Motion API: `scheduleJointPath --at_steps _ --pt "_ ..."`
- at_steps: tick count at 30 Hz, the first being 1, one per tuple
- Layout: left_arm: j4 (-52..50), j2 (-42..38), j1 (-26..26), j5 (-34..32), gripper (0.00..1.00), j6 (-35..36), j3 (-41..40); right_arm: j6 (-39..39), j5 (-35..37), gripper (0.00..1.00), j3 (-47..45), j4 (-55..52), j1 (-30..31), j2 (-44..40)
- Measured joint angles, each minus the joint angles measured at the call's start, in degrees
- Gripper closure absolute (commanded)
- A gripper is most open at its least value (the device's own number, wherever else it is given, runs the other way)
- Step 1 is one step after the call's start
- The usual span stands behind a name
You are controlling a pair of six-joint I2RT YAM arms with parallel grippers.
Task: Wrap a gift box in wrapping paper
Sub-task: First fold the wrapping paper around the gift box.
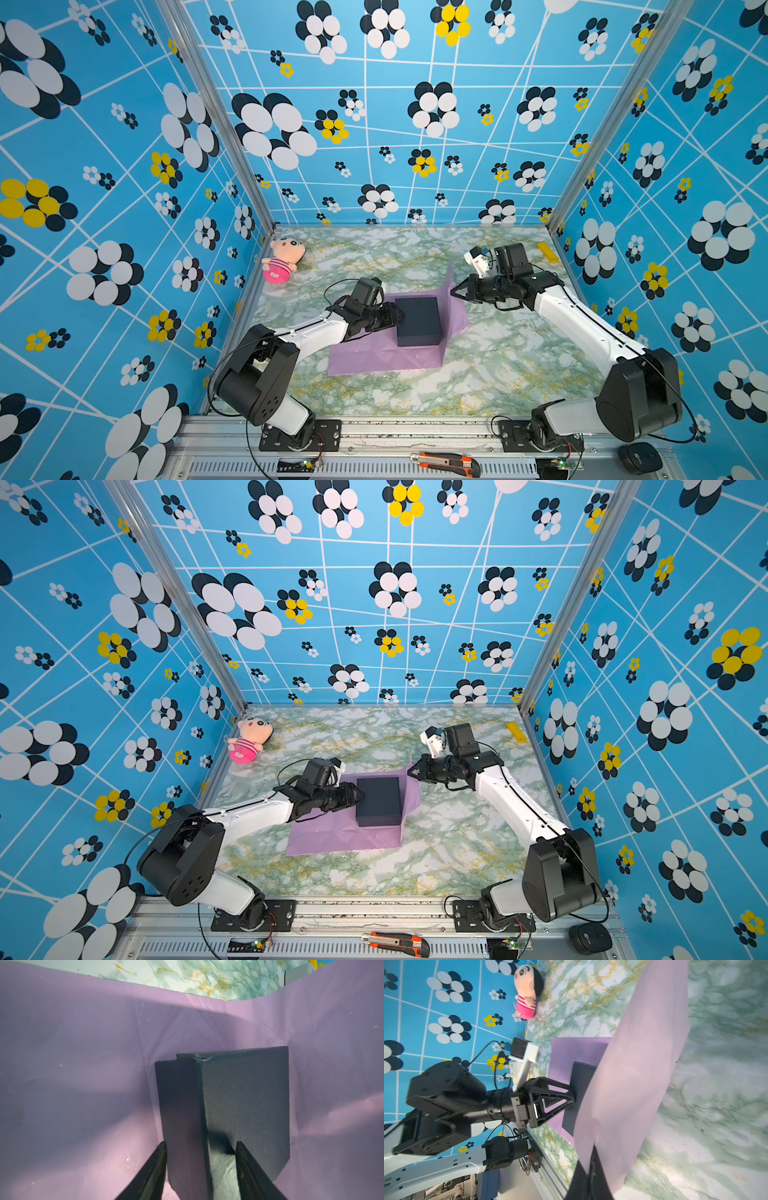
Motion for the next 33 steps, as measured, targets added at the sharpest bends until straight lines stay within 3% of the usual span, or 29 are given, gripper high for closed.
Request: scheduleJointPath --at_steps 11,33 --pt "3.9 0.0 0.0 0.3 0.48 -0.7 -1.9 1.2 -0.7 0.97 3.6 5.4 9.6 8.9" --pt "13.5 0.0 0.8 2.2 0.54 -4.4 -6.4 1.0 -9.8 0.97 4.6 11.5 11.3 19.0"
